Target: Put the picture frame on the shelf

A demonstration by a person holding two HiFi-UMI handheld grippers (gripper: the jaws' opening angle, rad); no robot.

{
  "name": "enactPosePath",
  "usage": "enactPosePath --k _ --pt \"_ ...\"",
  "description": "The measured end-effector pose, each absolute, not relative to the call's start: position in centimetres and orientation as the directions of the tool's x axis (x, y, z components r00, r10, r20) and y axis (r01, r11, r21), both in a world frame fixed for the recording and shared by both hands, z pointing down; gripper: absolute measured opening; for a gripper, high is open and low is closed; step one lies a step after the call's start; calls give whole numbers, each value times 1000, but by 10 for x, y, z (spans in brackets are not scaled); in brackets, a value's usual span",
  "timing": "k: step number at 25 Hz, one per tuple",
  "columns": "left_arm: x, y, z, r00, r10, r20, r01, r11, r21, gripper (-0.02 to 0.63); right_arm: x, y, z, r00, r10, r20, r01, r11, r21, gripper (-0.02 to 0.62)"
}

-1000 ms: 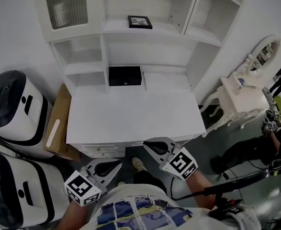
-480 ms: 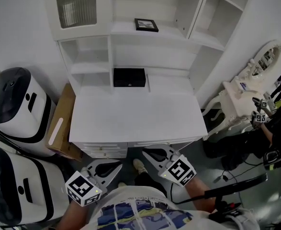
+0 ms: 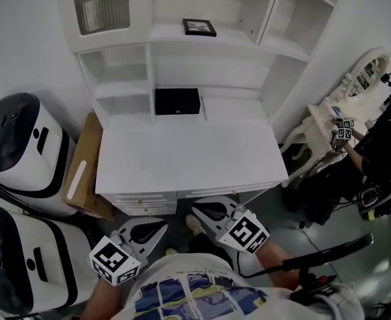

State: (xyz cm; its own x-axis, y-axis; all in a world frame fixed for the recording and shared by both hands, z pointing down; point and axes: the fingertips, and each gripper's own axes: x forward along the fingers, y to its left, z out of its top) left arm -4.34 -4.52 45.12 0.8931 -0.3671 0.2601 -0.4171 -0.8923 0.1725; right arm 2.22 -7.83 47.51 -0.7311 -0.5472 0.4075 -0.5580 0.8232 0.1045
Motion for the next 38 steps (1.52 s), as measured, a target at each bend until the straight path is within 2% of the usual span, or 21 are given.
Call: enactPosePath --k 38 --pt "-29 -53 458 900 -336 279 -395 -898 192 14 20 -86 484 -747 -516 418 -529 843 95 25"
